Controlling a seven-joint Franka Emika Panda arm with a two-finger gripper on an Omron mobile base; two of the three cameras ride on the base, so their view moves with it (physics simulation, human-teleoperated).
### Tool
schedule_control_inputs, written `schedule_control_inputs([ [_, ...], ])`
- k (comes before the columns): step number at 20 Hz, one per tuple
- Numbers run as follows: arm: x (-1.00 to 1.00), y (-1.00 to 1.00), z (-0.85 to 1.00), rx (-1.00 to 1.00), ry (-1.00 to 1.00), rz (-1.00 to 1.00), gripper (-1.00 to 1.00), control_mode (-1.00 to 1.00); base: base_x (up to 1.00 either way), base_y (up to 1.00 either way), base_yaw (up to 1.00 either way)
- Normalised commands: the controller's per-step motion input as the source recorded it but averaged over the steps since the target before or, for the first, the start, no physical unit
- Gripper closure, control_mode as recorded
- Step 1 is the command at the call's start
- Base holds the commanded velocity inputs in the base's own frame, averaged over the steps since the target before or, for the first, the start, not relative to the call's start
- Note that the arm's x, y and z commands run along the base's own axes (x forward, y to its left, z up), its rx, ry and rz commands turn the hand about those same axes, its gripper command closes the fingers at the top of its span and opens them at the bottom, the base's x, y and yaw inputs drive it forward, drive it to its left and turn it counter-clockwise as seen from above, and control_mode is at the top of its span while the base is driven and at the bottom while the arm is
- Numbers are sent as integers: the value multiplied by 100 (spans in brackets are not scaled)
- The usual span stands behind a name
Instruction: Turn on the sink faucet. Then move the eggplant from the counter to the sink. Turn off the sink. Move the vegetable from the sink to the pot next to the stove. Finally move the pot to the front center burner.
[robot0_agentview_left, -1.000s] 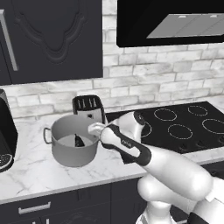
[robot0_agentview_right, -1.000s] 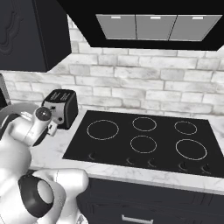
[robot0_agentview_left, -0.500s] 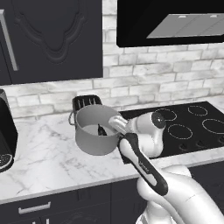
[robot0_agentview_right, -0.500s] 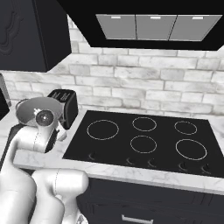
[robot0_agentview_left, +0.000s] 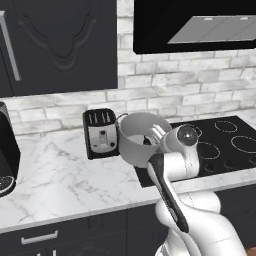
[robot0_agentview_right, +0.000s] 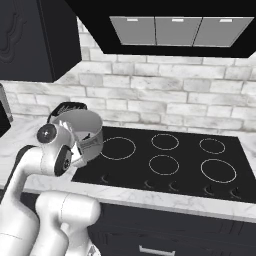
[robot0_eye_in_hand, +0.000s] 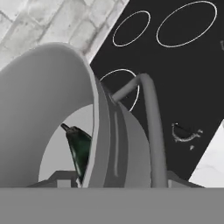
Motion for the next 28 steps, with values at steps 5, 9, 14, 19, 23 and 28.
schedule_control_inputs([
  [5,6,-92,11,3,10,-43,100,-100,0,0,0],
  [9,37,-88,14,5,11,-37,100,-100,0,0,0],
  [14,42,-80,3,13,13,-30,100,-100,0,0,0],
  [19,50,-42,0,11,8,-28,100,-100,0,0,0],
  [23,35,-21,0,1,1,-20,100,-100,0,0,0],
  [28,36,-19,0,-1,0,-15,100,-100,0,0,0],
])
